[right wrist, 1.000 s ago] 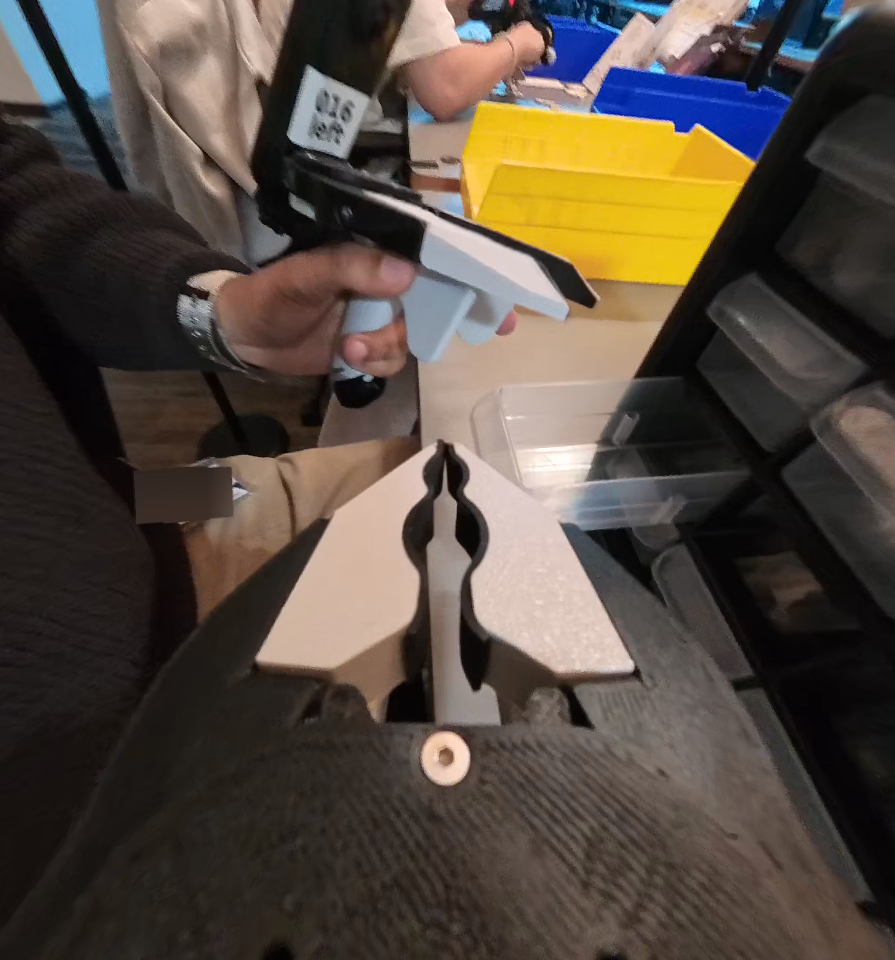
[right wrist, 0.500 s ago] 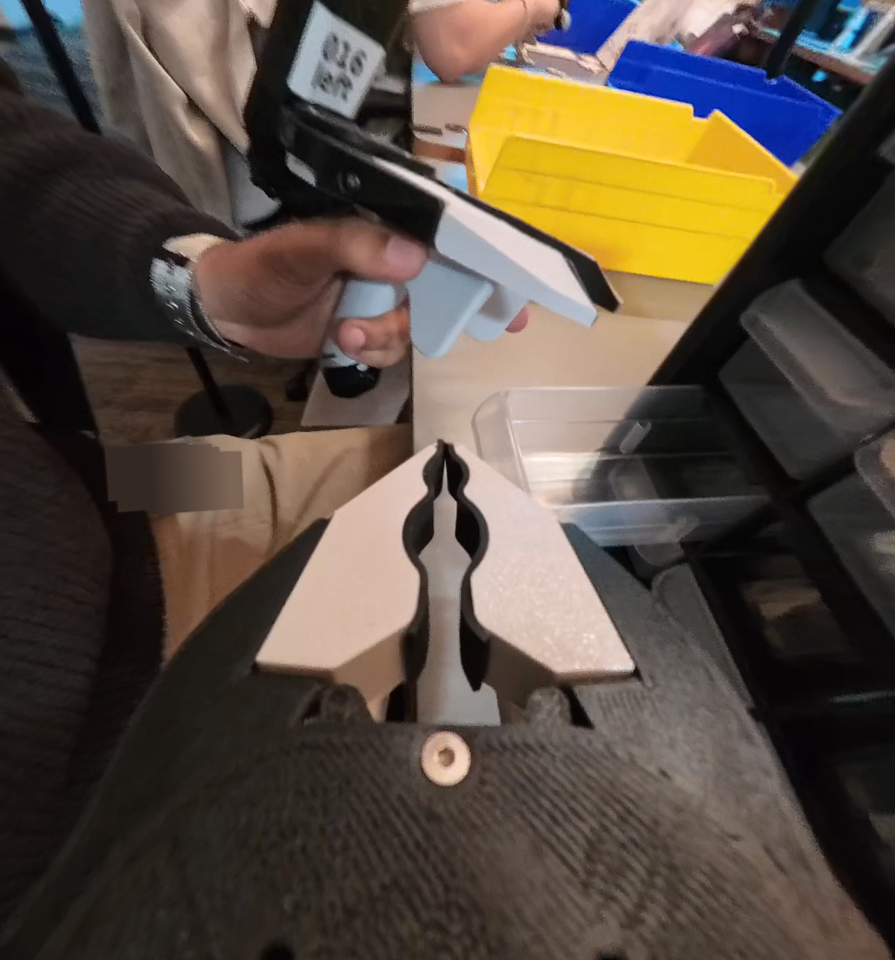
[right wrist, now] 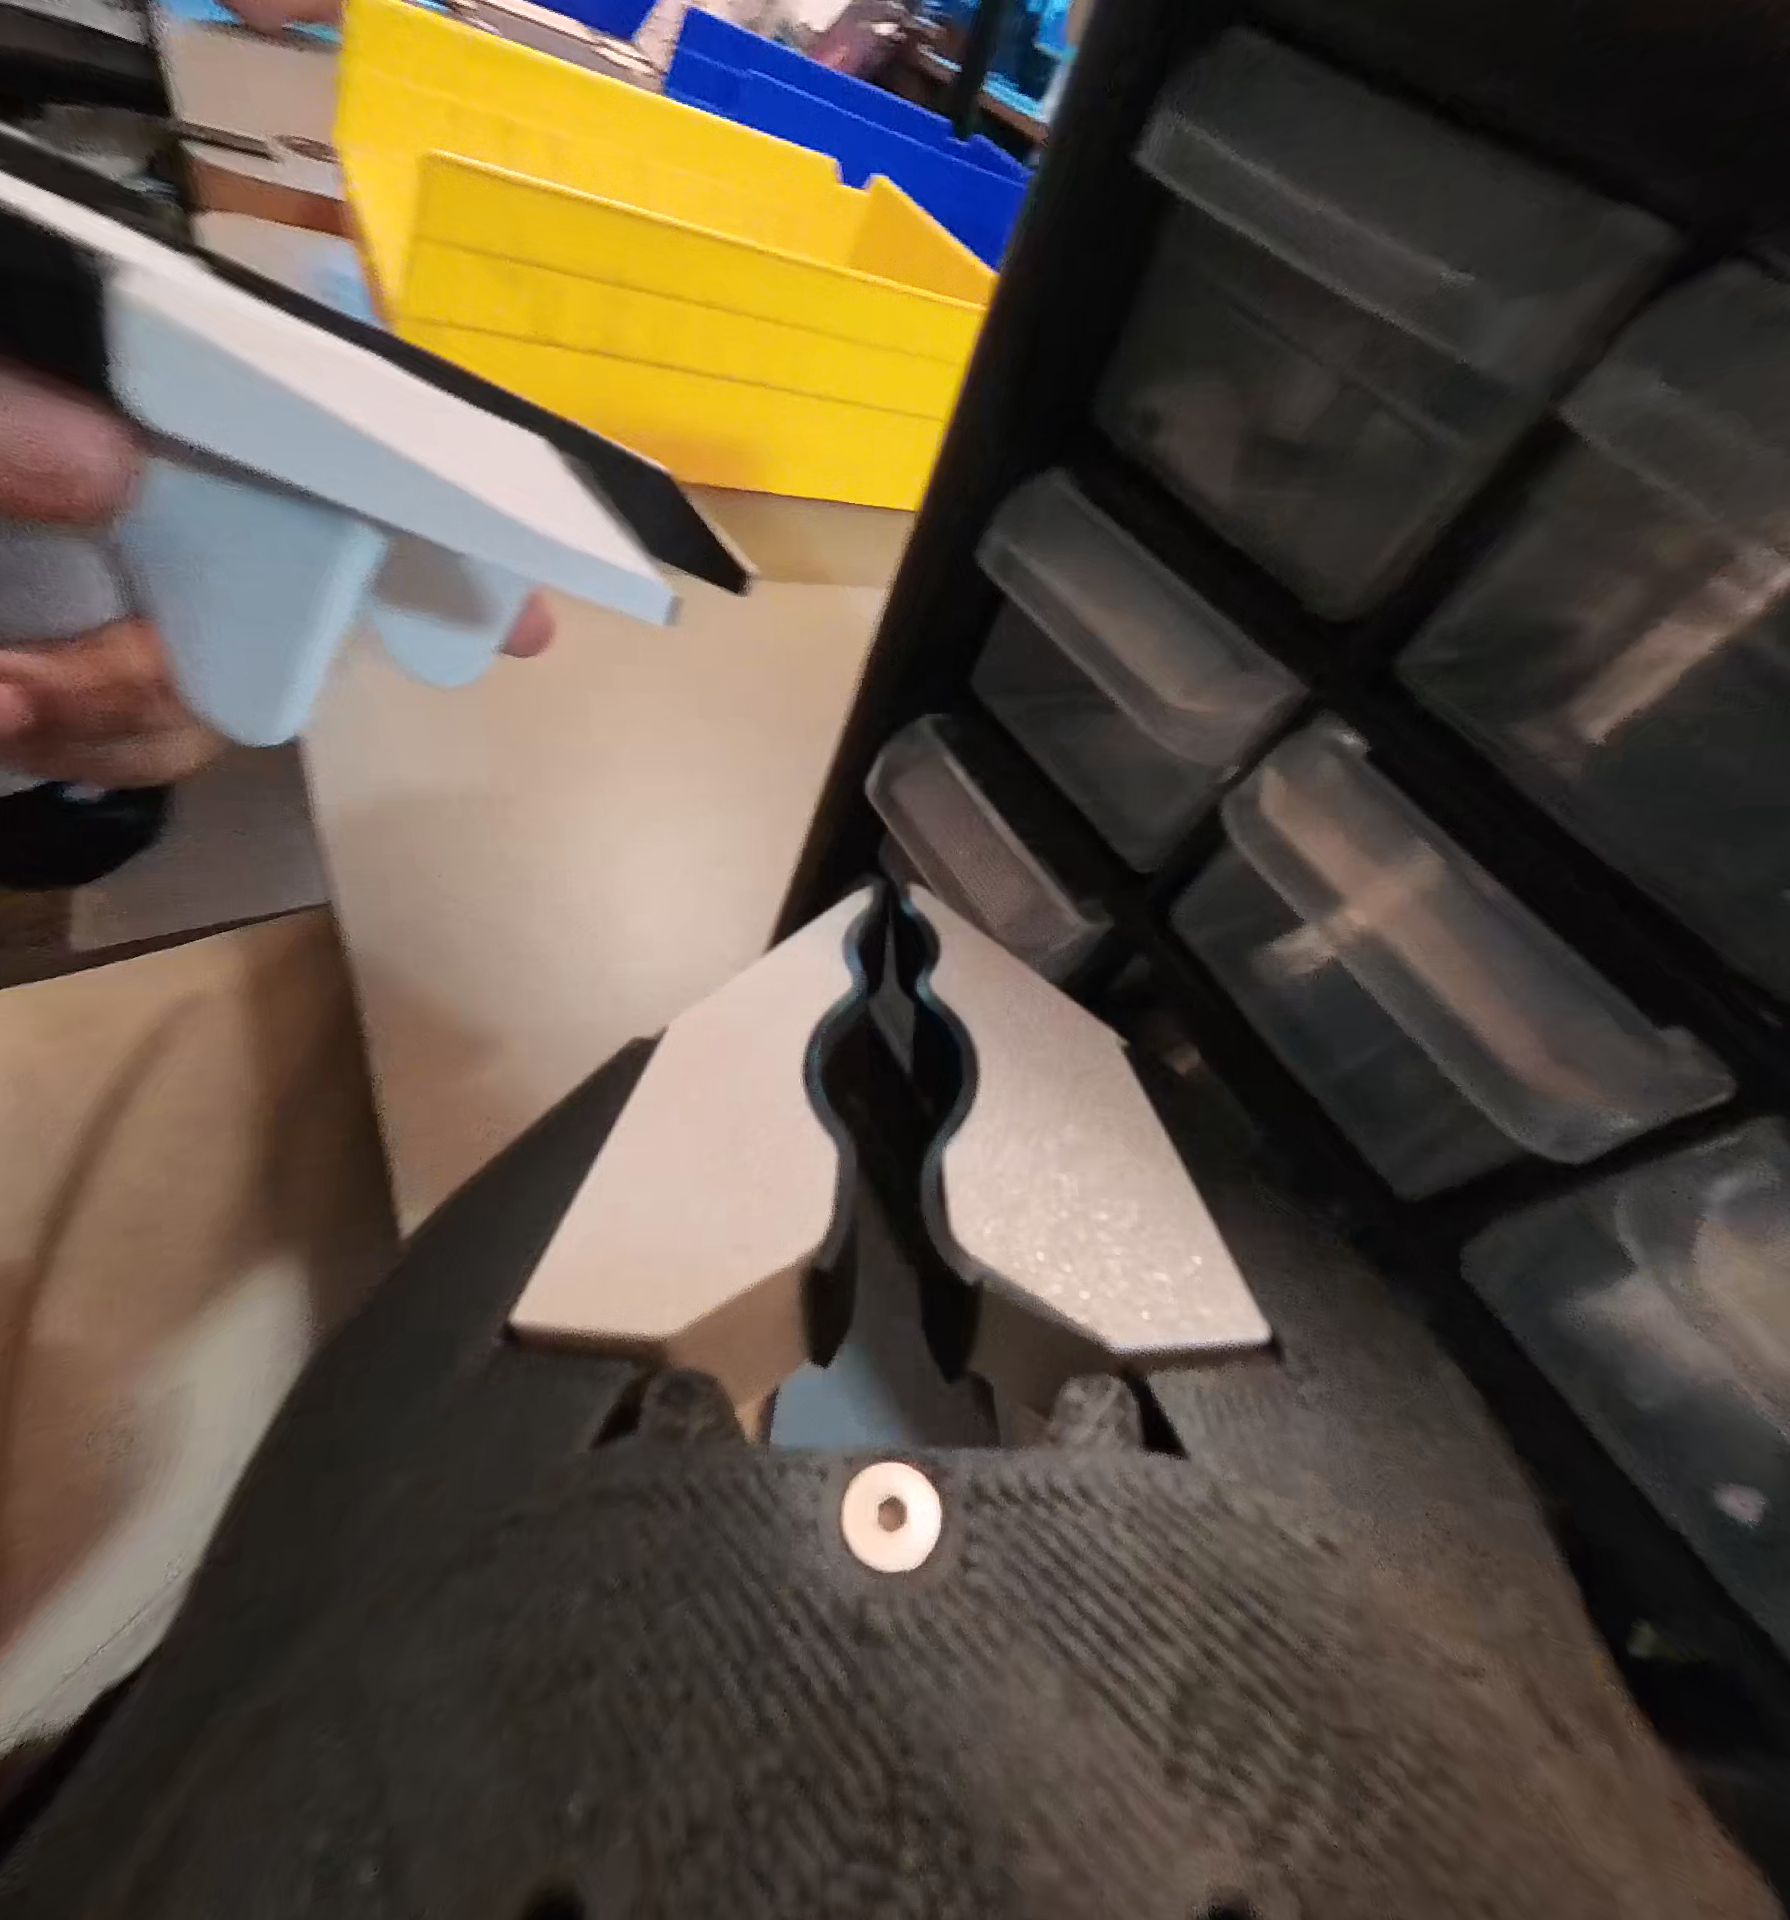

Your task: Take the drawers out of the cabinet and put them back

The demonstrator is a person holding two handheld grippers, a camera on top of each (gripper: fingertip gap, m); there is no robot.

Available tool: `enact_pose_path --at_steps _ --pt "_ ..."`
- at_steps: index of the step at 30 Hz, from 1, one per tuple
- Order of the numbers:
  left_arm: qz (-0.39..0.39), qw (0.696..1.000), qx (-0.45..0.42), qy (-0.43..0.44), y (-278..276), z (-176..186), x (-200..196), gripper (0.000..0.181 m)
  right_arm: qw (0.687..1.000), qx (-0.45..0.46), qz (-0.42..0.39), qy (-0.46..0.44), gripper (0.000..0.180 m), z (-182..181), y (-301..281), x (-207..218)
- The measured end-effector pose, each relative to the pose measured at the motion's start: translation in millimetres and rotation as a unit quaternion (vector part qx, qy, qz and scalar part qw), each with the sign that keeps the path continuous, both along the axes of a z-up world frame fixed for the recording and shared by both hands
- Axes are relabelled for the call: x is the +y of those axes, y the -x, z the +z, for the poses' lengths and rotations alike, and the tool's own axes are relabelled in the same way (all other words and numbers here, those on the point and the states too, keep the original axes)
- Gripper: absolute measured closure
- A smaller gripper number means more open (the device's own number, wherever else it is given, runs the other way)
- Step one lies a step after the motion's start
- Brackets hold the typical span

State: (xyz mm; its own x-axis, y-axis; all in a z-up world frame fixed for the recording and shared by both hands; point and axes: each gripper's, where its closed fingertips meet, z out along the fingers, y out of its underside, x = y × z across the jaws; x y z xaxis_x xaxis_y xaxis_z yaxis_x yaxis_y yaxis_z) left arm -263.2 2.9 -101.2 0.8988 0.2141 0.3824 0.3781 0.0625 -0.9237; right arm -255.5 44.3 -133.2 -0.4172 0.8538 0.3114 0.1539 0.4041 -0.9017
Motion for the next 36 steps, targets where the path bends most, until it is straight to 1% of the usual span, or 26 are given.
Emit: enact_pose_path --at_steps 1,4,6,9,13,17,18,20,22,24,25,27,28,30,31,32,34,36 --pt "0.000 1.000 0.001 0.001 0 0 0 0.134 1.000 0.006 -0.014 -0.005 0.180 0 5 4" --pt "-0.003 1.000 -0.001 0.003 0 -1 1 0.134 1.000 0.007 -0.020 -0.013 0.180 -3 9 4" --pt "-0.004 1.000 -0.002 0.006 0 -3 2 0.133 1.000 -0.002 -0.015 -0.012 0.165 -6 6 1" --pt "-0.004 1.000 -0.006 0.007 1 -4 2 0.133 1.000 -0.021 -0.002 -0.003 0.154 -9 -5 -2" --pt "-0.009 1.000 -0.020 0.018 2 -8 2 0.132 0.998 -0.040 0.025 0.048 0.143 -5 -24 -2" --pt "0.001 0.999 -0.027 0.029 11 -6 -3 0.134 0.992 -0.065 0.035 0.106 0.140 -11 -34 5" --pt "0.018 0.999 -0.025 0.019 19 2 -9 0.140 0.989 -0.071 0.039 0.120 0.140 -11 -37 4" --pt "0.064 0.998 -0.007 -0.023 40 36 -33 0.148 0.985 -0.077 0.049 0.145 0.139 -9 -43 2" --pt "0.123 0.991 0.049 -0.028 72 73 -67 0.150 0.982 -0.077 0.055 0.162 0.140 -7 -50 -1" --pt "0.194 0.974 0.112 0.019 116 98 -105 0.147 0.980 -0.084 0.062 0.170 0.140 -8 -58 -4" --pt "0.224 0.963 0.136 0.057 141 102 -123 0.146 0.979 -0.089 0.065 0.170 0.140 -10 -63 -6" --pt "0.265 0.942 0.148 0.144 196 95 -157 0.145 0.979 -0.096 0.068 0.164 0.140 -15 -73 -9" --pt "0.260 0.935 0.133 0.201 221 79 -170 0.145 0.979 -0.098 0.069 0.163 0.140 -17 -77 -11" --pt "0.189 0.921 0.073 0.334 254 27 -188 0.143 0.978 -0.104 0.073 0.169 0.141 -20 -84 -15" --pt "0.153 0.903 0.045 0.400 265 -1 -199 0.142 0.977 -0.108 0.076 0.170 0.141 -21 -87 -18" --pt "0.126 0.882 0.037 0.453 274 -23 -210 0.143 0.977 -0.108 0.078 0.168 0.141 -21 -88 -20" --pt "0.105 0.839 0.070 0.530 291 -52 -228 0.143 0.980 -0.099 0.076 0.156 0.140 -18 -88 -21" --pt "0.068 0.814 0.083 0.570 290 -71 -230 0.142 0.983 -0.090 0.071 0.146 0.141 -16 -87 -18"
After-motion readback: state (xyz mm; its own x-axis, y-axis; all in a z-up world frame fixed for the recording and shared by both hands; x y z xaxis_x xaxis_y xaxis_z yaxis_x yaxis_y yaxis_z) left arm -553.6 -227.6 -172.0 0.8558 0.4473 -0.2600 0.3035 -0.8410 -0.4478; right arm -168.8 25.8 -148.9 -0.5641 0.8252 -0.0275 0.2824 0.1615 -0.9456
